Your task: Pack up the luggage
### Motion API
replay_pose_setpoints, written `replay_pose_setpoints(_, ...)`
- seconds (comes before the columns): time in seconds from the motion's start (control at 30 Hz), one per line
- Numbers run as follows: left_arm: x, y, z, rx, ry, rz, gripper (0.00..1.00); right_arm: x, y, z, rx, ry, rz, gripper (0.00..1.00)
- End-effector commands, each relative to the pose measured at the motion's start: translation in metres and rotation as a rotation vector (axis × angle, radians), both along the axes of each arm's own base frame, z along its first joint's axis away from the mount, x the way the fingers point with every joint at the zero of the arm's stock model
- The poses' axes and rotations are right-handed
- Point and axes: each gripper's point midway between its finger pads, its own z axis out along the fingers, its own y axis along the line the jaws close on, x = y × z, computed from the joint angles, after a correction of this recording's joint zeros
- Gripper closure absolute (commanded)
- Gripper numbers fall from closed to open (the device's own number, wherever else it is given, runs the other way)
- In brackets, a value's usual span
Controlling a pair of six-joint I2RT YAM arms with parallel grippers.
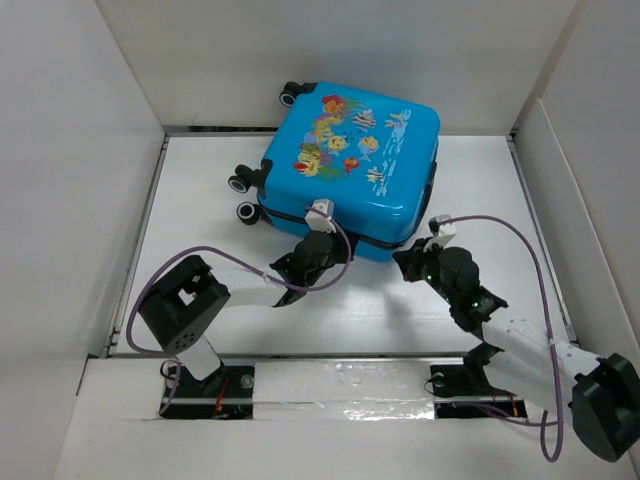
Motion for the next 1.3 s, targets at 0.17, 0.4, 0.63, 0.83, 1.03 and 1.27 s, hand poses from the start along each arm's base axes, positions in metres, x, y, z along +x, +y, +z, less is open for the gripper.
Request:
replay_pose_setpoints(0.17,0.022,-0.035,0.05,-0.169,-0.082,-0.049,0.96,-0.035,0.074,0.042,0.206,-0.033,0.14,1.0)
replay_pose_setpoints(0.4,0.019,-0.031,0.047,-0.159,-0.081,-0.086,0.96,-0.012,0.109,0.036,0.19,0.006,0.032,1.0)
replay_pose_setpoints(0.63,0.003,0.0,0.051,-0.129,-0.118,-0.068,0.5,0.006,0.102,0.05,0.273,-0.049,-0.066,1.0)
replay_pose_setpoints(0.83,-0.024,0.065,0.074,-0.135,-0.159,0.031,0.28,0.009,0.09,0.053,0.254,-0.061,-0.053,1.0)
replay_pose_setpoints(1.03,0.009,0.156,0.141,-0.322,-0.185,0.396,0.04,0.014,0.085,0.05,0.246,-0.067,-0.033,1.0)
replay_pose_setpoints(1.27,0.104,0.279,0.146,-0.575,-0.077,0.679,0.01,0.013,0.087,0.05,0.234,-0.071,0.0,1.0)
